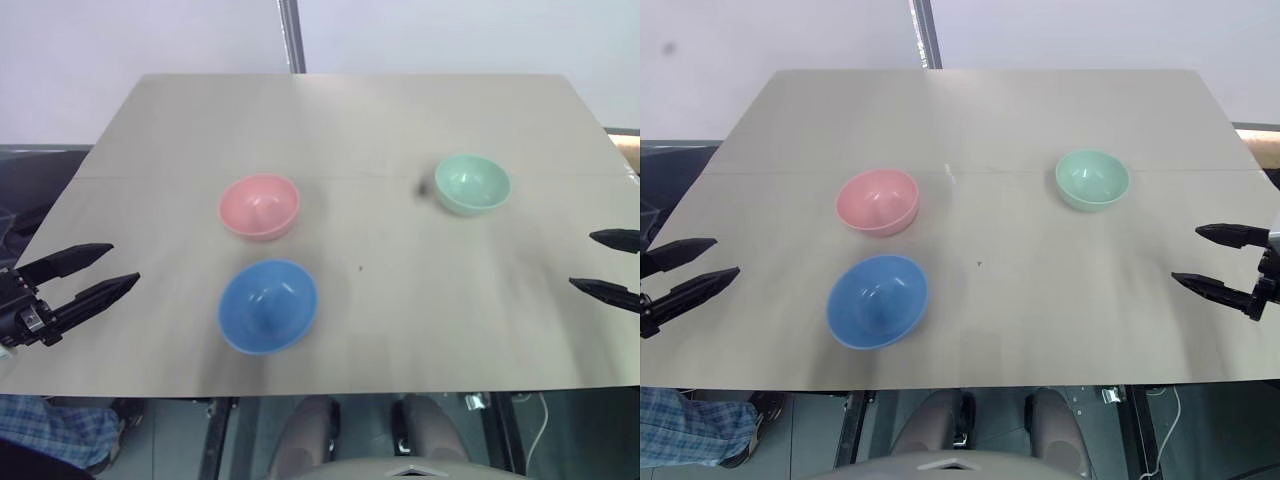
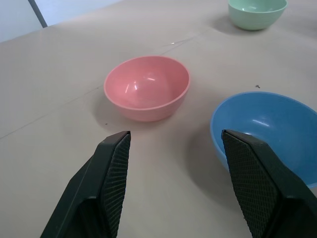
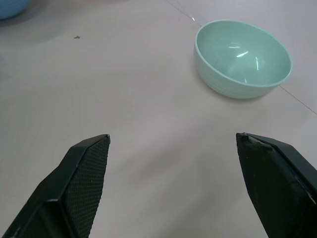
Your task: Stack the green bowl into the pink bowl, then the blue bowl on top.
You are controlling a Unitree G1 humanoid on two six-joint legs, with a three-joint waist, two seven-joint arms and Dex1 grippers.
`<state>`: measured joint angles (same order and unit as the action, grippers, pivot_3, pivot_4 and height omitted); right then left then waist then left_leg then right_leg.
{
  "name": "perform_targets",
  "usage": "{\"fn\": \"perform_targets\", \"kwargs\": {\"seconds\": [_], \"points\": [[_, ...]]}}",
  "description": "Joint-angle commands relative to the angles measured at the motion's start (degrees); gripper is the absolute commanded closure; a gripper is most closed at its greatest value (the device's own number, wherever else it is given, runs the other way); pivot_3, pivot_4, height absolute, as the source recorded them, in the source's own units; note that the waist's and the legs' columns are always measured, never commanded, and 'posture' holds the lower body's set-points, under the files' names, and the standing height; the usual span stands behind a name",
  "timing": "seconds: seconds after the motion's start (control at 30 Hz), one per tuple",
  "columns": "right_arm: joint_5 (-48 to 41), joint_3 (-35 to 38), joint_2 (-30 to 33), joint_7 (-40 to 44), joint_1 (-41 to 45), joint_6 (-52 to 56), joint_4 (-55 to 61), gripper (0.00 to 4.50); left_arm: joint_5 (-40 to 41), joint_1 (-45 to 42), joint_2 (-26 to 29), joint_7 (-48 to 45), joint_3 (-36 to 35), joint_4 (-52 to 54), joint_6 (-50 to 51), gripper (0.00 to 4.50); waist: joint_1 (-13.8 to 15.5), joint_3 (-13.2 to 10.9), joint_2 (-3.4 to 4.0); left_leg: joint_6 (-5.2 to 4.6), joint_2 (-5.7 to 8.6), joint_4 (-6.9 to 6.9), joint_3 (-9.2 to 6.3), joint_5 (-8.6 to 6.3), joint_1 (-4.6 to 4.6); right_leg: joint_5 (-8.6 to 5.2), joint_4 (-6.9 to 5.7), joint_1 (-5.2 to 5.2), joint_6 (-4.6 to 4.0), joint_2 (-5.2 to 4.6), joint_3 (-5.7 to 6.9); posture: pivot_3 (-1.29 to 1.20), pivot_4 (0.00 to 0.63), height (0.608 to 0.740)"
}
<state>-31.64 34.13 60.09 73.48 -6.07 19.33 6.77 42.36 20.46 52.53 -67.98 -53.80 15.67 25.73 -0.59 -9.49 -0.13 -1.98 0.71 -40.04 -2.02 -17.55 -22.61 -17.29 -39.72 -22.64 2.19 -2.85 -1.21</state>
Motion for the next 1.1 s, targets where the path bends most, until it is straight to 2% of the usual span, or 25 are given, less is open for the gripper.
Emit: {"fn": "perform_targets", "kwargs": {"seconds": [0.03,0.87,1.1], "points": [[-0.04,0.59,0.42,0.22,1.03,-1.11,0.23,0.09,0.84,-0.97,0.01,-0.17,-1.57,0.29,-0.96,1.39,0.00,0.00,0.00,0.00,0.00,0.00,0.00,0.00,0.00,0.00,0.00,0.00,0.00,0.00,0.00,0.00,0.150,0.740],[0.26,-0.22,0.25,0.12,2.16,-1.20,0.21,0.09,0.54,-3.19,-0.23,-0.21,0.78,-0.63,-0.97,1.39,0.00,0.00,0.00,0.00,0.00,0.02,0.00,0.00,0.00,0.00,0.01,-0.01,0.00,-0.01,0.00,0.00,0.150,0.740],[-2.54,-0.39,-0.56,0.10,3.26,-0.19,2.79,0.09,-1.96,-4.48,0.31,1.26,2.53,-1.96,-2.06,1.39,0.01,0.00,0.00,0.00,0.00,0.02,0.00,0.00,0.00,0.00,0.01,-0.01,0.00,-0.01,0.01,0.00,0.150,0.740]]}}
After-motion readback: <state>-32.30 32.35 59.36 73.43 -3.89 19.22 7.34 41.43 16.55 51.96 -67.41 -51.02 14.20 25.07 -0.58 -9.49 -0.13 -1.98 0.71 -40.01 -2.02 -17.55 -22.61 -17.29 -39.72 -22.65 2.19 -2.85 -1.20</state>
